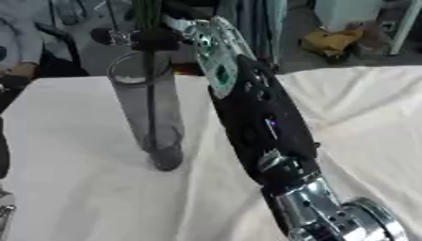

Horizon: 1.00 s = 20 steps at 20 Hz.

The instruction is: Arrange flowers into the vase.

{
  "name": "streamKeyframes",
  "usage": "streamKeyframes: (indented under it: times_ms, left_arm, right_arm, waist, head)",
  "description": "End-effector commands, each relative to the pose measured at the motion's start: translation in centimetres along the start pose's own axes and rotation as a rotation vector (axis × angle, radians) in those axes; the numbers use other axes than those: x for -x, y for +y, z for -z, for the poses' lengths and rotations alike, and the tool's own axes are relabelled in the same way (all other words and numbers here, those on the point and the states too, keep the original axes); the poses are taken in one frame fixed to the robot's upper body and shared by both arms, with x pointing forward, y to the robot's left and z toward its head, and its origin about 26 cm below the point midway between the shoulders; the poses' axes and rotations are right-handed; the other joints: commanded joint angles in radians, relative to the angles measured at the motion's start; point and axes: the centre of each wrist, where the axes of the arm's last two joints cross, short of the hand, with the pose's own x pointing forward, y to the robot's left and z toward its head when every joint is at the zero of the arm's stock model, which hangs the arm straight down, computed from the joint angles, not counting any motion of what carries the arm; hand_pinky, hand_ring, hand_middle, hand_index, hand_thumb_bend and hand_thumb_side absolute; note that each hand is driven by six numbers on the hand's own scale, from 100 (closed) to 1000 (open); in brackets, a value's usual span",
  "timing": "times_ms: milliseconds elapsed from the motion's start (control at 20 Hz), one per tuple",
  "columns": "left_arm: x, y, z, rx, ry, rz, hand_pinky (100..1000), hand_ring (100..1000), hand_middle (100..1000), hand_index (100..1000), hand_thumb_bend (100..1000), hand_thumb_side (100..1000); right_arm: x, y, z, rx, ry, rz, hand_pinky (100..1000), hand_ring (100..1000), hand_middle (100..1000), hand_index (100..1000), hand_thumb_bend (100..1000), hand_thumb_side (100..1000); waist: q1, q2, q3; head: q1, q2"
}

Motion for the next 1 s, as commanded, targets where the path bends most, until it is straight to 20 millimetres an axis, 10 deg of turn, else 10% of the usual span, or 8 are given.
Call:
streamKeyframes:
  times_ms: [50, 1000]
  left_arm:
    - [-0.4, 0.1, 0.4, 0.006, -0.021, 0.002, 643, 827, 933, 1000, 100, 1000]
    - [-0.4, 0.1, 0.4, 0.010, -0.018, 0.002, 643, 827, 934, 1000, 100, 1000]
  right_arm:
    - [-0.5, -1.8, 0.0, 0.018, -0.002, -0.047, 882, 951, 783, 927, 680, 1000]
    - [0.8, -3.1, -1.0, -0.104, 0.041, -0.132, 953, 1000, 890, 1000, 875, 919]
  waist:
    - [0.000, -0.022, 0.002]
    - [0.006, -0.025, -0.005]
  head:
    - [0.004, -0.011]
    - [0.007, -0.011]
